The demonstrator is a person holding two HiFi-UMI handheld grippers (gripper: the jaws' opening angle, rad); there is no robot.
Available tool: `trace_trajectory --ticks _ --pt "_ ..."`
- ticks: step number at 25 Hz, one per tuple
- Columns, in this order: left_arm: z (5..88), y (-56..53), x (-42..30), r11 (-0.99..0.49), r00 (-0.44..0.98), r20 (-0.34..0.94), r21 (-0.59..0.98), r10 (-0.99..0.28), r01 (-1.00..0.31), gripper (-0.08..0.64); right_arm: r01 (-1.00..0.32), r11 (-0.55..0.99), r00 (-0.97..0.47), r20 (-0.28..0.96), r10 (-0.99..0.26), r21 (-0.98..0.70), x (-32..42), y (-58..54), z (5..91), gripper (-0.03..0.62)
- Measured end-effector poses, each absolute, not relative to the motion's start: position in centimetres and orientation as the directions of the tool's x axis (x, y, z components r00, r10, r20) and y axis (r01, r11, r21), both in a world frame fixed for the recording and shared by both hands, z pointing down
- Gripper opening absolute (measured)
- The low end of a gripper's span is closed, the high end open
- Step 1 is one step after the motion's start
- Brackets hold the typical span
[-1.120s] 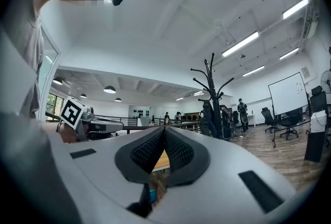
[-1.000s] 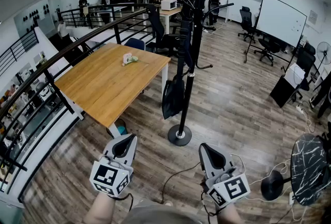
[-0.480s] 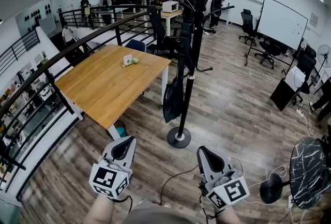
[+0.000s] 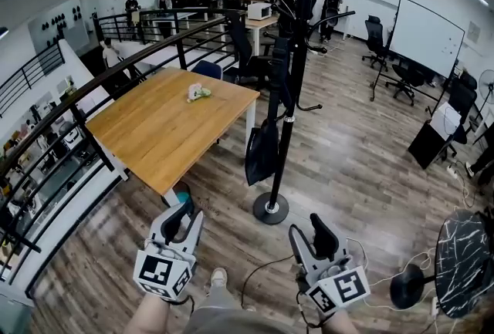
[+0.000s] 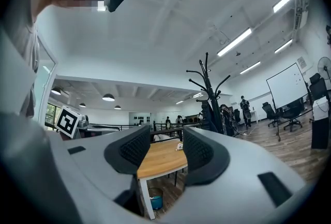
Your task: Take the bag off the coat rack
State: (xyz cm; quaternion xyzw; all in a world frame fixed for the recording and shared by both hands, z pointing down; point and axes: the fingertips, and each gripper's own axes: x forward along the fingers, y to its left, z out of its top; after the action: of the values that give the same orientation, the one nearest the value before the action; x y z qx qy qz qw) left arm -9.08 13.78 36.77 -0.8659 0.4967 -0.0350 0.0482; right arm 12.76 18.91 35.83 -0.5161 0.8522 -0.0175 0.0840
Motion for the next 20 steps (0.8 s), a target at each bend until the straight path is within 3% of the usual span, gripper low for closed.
trace_trajectory --ticks 20 --pt "40.2 -0.8 -9.2 -0.587 0.583 0.071 -0.108 -0.81 -0.803 0.123 -0.904 0.414 -0.409 -0.066 -0.91 -0.108 11.2 5.6 38.3 0.196"
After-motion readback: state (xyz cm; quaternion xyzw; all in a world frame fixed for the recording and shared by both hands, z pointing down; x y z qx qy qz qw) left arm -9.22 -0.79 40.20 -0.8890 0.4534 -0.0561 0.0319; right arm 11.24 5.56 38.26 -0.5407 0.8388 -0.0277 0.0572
